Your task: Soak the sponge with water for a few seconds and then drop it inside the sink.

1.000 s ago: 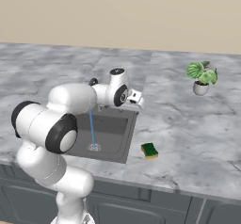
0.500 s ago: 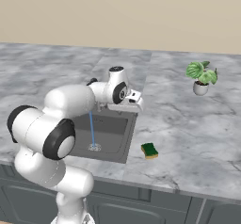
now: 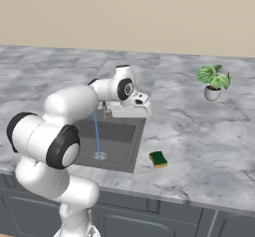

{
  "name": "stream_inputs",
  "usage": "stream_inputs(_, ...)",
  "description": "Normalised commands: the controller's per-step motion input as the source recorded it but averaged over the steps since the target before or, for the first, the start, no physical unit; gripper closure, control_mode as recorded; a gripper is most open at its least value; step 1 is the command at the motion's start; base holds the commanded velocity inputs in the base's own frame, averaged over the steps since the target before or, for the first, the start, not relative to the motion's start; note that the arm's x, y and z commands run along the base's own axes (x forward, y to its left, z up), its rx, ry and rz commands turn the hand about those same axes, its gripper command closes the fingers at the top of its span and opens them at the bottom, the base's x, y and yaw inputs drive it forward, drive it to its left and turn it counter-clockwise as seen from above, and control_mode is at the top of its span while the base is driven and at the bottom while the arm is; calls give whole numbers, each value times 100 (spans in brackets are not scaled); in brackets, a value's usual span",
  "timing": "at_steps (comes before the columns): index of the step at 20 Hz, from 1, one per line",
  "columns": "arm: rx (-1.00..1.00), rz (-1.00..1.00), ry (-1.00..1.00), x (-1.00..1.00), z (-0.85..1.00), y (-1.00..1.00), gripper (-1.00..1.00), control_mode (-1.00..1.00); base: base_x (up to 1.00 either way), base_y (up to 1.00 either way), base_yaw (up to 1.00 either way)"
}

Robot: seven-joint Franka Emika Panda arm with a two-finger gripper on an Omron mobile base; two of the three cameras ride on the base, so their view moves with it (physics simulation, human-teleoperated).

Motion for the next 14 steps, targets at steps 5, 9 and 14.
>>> stream_inputs(5,0,7,16,-25,0,-10,-100,-100,0,0,0)
stream_inputs(9,0,7,-2,-9,0,-21,-100,-100,0,0,0)
stream_inputs(14,6,6,-4,-24,-17,-21,-100,-100,0,0,0)
